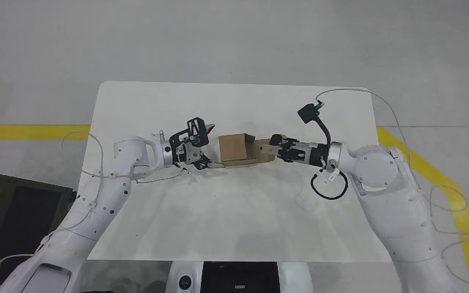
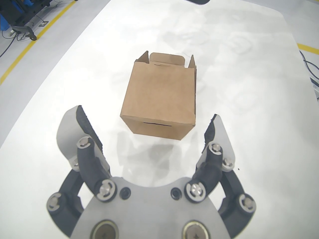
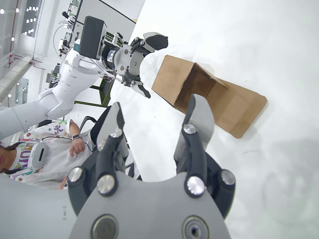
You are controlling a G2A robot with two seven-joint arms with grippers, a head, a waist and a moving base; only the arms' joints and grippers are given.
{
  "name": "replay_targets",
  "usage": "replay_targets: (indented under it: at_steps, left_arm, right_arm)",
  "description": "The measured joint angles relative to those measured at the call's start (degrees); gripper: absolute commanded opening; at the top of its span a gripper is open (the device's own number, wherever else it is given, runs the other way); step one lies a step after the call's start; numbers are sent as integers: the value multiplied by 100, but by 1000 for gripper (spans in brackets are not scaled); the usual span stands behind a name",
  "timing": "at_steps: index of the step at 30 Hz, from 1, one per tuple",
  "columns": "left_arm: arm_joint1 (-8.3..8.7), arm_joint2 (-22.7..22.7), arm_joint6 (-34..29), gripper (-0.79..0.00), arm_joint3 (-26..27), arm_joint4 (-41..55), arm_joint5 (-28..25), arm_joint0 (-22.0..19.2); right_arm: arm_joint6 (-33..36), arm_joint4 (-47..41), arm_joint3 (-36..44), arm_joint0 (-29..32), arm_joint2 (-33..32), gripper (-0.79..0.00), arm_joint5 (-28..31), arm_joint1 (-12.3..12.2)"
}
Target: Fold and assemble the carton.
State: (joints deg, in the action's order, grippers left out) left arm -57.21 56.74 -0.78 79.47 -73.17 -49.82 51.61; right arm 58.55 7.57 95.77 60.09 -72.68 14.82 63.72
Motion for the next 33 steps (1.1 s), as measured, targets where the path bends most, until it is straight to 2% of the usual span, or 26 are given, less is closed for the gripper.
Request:
replay_targets:
  at_steps: [9, 15, 22, 33]
  left_arm:
    - [-124, -233, 149, 0, -237, 76, 171, -122]
    - [-207, -315, 335, 0, -345, 245, 384, -150]
    - [-254, -392, 628, 0, -398, -49, 518, -123]
    - [-325, -457, 1017, 0, -610, -303, 619, -158]
  right_arm:
    - [-26, -3, -19, 22, 11, -785, -20, 0]
    - [319, -11, -136, 137, 139, -785, -397, -32]
    - [322, 41, -670, -77, 517, -785, -632, 11]
    - [-6, -106, -1638, -705, 1158, -785, -520, 180]
